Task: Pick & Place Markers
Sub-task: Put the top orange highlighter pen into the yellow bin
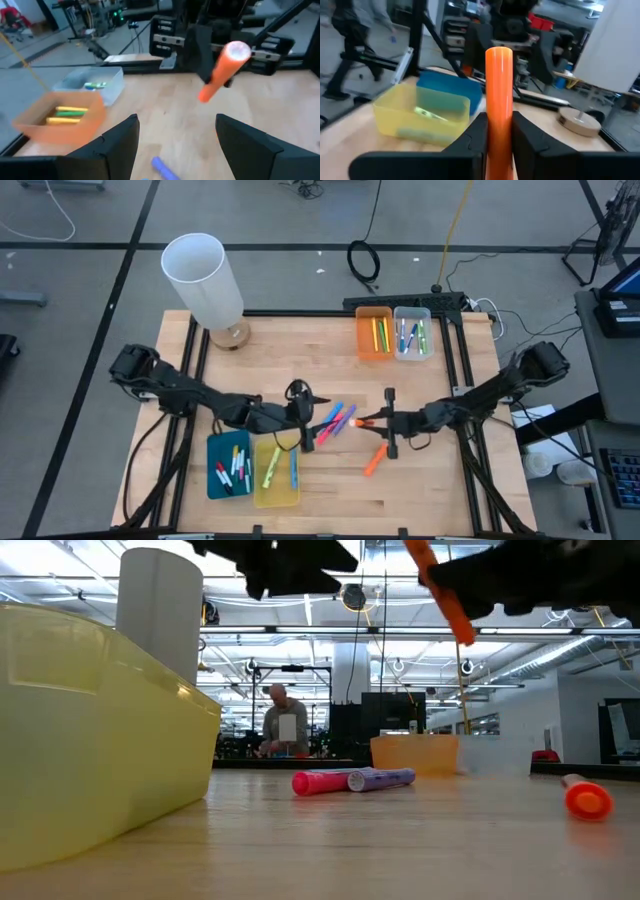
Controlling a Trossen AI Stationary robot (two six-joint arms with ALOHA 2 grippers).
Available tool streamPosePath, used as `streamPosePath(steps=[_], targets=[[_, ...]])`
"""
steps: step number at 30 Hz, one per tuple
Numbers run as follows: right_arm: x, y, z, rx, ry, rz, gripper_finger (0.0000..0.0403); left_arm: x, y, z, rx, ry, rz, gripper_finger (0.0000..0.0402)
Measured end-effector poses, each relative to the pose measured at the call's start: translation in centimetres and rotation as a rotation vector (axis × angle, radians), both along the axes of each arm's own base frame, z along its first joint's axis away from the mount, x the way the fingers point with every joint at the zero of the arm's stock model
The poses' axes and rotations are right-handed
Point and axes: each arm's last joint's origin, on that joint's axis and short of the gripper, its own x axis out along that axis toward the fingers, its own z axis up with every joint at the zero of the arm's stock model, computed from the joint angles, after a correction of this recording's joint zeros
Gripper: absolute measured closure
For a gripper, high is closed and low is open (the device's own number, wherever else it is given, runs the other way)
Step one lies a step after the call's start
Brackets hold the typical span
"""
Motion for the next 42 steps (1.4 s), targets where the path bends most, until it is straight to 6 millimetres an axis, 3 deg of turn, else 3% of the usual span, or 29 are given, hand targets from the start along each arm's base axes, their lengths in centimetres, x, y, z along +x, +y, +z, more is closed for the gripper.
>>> streamPosePath(steps=[8, 14, 20, 26, 34, 42], targets=[[0.1, 0.6, 2.1, 0.006, -0.083, 0.078, 0.0359, 0.6, 0.3, 1.6, -0.073, -0.15, -0.226, 0.0135], [0.3, 0.9, 2.2, 0.019, -0.086, 0.097, 0.0359, 1.9, -0.8, 0.4, -0.083, -0.233, -0.366, 0.0135], [0.3, 0.9, 2.2, 0.042, -0.087, 0.1, 0.0359, 3.5, -0.9, -1.7, -0.076, -0.29, -0.331, 0.0135], [0.3, 0.9, 2.2, 0.032, -0.083, 0.099, 0.0359, 5.4, -0.3, -2.5, -0.032, -0.322, -0.308, 0.0135], [0.3, 0.9, 1.9, 0.034, -0.056, 0.1, 0.0359, 7.1, -0.6, -3.1, 0.006, -0.318, -0.326, 0.0135], [0.3, 0.9, 1.9, 0.04, -0.054, 0.109, 0.0359, 7.0, -2.0, -2.6, 0.108, -0.332, -0.336, 0.0143]])
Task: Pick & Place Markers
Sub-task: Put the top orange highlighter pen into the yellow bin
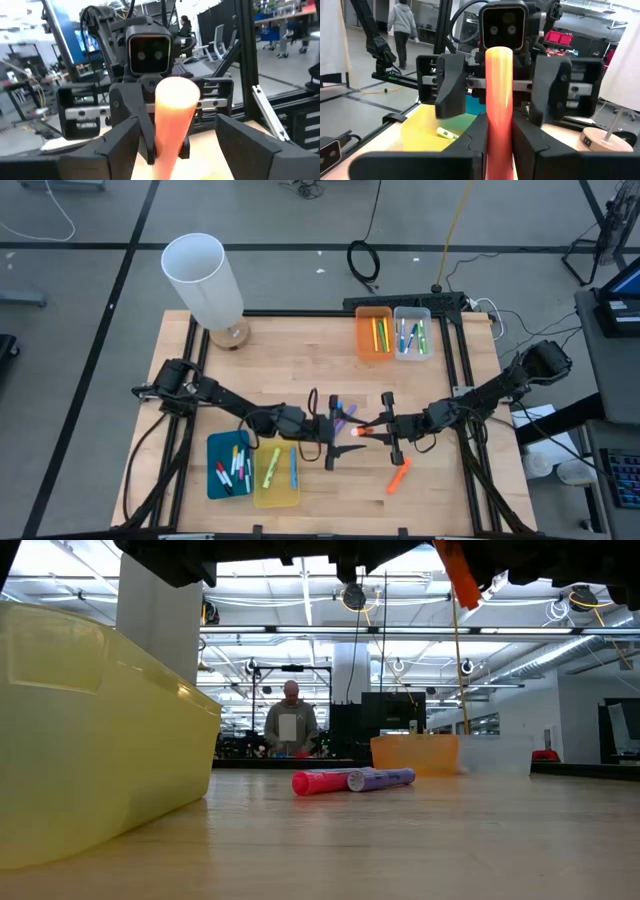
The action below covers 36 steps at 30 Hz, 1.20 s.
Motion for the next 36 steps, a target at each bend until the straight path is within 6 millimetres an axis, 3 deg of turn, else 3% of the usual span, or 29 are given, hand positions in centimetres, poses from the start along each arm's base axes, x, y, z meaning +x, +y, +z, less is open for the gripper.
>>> streamPosePath(steps=[7, 14, 19, 25, 30, 36], targets=[[0.0, -0.1, -0.2, -0.022, 0.017, -0.011, 0.0359, -0.1, -0.2, 0.5, 0.052, -0.039, -0.006, 0.0214], [0.1, -0.1, -0.5, 0.014, 0.05, -0.009, 0.0357, -0.1, 0.1, 0.7, 0.046, -0.063, -0.032, 0.0332], [0.1, -0.1, -0.4, 0.024, 0.042, -0.009, 0.0309, -0.2, 0.0, 0.9, 0.04, -0.062, -0.054, 0.0336], [0.1, -0.1, -0.4, 0.017, 0.04, -0.017, 0.0263, -1.6, -0.4, 3.4, 0.069, 0.021, -0.036, 0.0336], [0.1, -0.1, -0.5, 0.022, 0.053, -0.023, 0.0253, -3.7, -1.6, 5.3, 0.093, 0.108, -0.013, 0.0336], [0.1, -0.1, -0.5, 0.059, 0.054, -0.018, 0.0261, -4.7, -3.2, 5.1, 0.138, 0.173, 0.059, 0.0336]])
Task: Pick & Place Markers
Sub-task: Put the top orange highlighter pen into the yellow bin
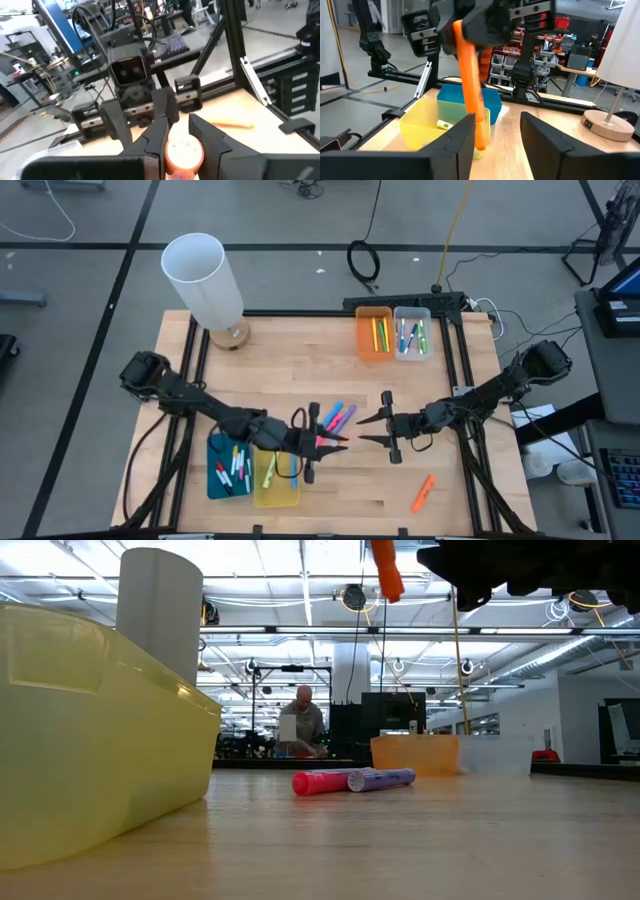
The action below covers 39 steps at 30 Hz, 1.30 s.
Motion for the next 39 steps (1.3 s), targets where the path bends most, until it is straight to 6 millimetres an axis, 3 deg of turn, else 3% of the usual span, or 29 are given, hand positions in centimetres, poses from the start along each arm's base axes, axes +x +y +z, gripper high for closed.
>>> streamPosePath(steps=[12, 19, 24, 32, 39], targets=[[0.0, 0.0, 0.0, 0.0, -0.001, 0.001, 0.0267, 0.6, 2.1, -0.8, -0.041, 0.083, 0.093, 0.0336], [0.0, 0.1, -0.4, -0.033, 0.031, 0.008, 0.0268, 0.3, 2.0, -1.9, -0.237, 0.207, 0.077, 0.0336], [0.0, 0.1, -0.4, -0.042, 0.031, 0.008, 0.0268, -1.9, 1.4, -1.0, -0.554, 0.346, 0.155, 0.0336], [0.0, 0.0, -0.4, -0.068, 0.027, 0.002, 0.027, -7.5, -2.0, 0.6, -0.679, 0.476, 0.247, 0.0336], [0.0, 0.0, -0.3, -0.02, 0.032, 0.004, 0.0272, -10.2, -4.5, -1.8, -0.713, 0.609, 0.392, 0.0336]])
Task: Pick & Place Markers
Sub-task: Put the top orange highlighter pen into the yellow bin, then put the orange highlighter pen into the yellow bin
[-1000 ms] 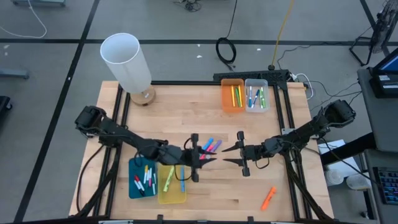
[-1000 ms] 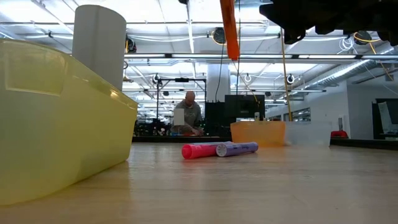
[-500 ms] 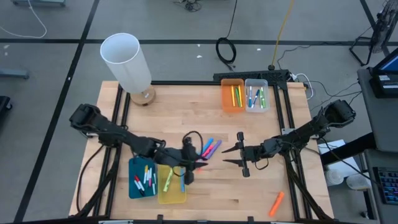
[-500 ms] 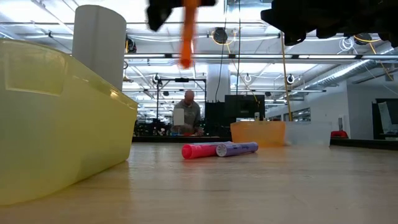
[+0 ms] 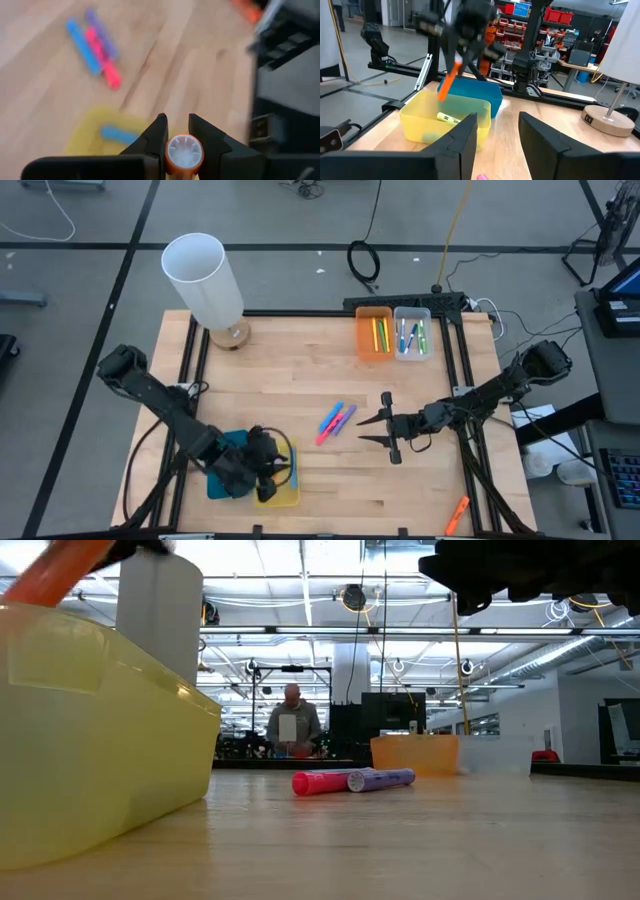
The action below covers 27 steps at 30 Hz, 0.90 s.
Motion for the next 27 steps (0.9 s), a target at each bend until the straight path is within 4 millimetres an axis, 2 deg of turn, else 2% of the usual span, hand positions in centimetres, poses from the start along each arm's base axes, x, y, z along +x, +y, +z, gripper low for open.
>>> streamPosePath(steps=[4, 10, 13, 17, 21, 24, 27], targets=[[0.0, 0.0, 0.0, 0.015, 0.0, 0.0, 0.0272, -0.4, -0.3, -1.7, -0.003, 0.091, 0.072, 0.0313], [0.0, 0.1, -0.1, 0.008, 0.007, 0.004, 0.0259, -0.1, -0.2, -2.0, 0.013, 0.116, 0.036, 0.0241], [-0.3, 0.7, -0.2, -0.066, 0.016, 0.025, 0.0248, 0.1, 0.2, -2.0, 0.032, 0.123, 0.019, 0.0219], [-0.8, 3.7, -0.5, -0.198, 0.192, 0.013, 0.023, 0.3, 0.5, -1.9, 0.033, 0.12, 0.023, 0.02], [-1.8, 7.9, 1.2, -0.336, 0.437, -0.028, 0.0214, 0.3, 0.5, -1.9, 0.061, 0.117, 0.007, 0.0194], [-3.1, 10.3, 2.9, -0.302, 0.62, -0.05, 0.0209, 0.5, 0.7, -1.9, 0.071, 0.114, 0.014, 0.0197], [-4.6, 11.5, 3.6, -0.145, 0.887, -0.041, 0.0211, 0.7, 1.1, -1.9, 0.084, 0.11, 0.026, 0.02]])
